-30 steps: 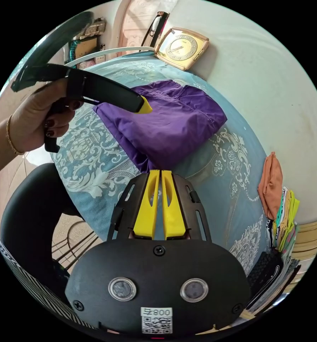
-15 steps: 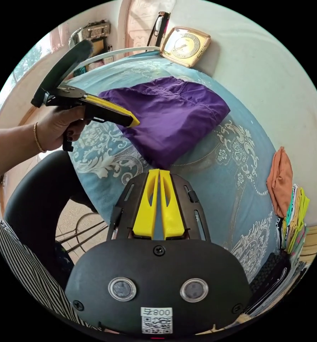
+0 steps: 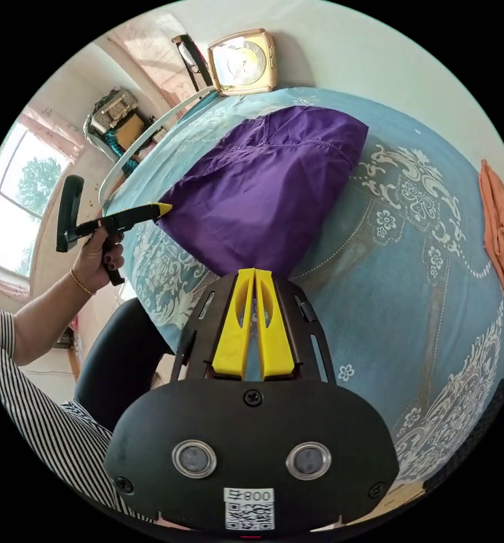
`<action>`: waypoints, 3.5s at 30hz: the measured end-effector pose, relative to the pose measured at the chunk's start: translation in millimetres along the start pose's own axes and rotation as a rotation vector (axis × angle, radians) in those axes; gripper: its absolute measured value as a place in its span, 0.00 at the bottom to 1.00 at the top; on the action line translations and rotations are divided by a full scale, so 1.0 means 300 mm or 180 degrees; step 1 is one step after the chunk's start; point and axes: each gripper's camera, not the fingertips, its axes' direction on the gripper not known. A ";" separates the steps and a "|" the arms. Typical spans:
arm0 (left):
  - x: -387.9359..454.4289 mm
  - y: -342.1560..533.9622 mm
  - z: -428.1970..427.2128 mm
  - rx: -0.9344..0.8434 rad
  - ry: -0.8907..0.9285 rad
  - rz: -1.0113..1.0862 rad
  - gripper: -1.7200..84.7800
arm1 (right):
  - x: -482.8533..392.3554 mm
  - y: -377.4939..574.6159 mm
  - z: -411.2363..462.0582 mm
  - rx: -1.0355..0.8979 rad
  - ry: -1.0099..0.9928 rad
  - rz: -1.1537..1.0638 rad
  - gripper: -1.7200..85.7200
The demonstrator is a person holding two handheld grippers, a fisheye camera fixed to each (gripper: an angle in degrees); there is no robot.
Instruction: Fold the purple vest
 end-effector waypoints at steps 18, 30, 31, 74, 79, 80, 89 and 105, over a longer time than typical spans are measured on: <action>-0.455 0.063 0.082 -0.0181 0.1882 -0.1372 0.15 | 0.581 0.085 -0.187 -0.0010 -0.2135 0.1808 0.14; -0.561 0.031 0.145 -0.0013 0.2355 -0.1751 0.15 | 0.607 0.038 -0.504 0.0135 -0.2678 0.1596 0.10; -0.568 0.033 0.155 0.0041 0.2420 -0.1823 0.15 | 0.601 0.031 -0.549 0.0190 -0.2740 0.1561 0.09; 0.588 -0.332 0.680 0.0216 0.2544 0.0257 0.05 | 0.390 0.450 -2.358 0.1291 -0.3050 0.0890 0.06; 0.815 -0.602 0.969 0.0257 0.2535 0.0454 0.05 | 0.552 0.257 -2.640 0.1554 -0.2833 0.0849 0.06; 0.880 -0.683 1.043 0.0277 0.2540 0.0564 0.05 | 0.574 0.227 -2.674 0.1576 -0.2820 0.0832 0.06; 1.386 -1.228 1.568 0.0607 0.2823 0.0994 0.05 | 0.893 -0.249 -3.361 0.2078 -0.2164 0.0546 0.06; 1.404 -1.110 2.947 -0.0928 0.2170 0.0126 0.04 | 1.330 -0.324 -3.329 0.0729 -0.1345 0.1924 0.08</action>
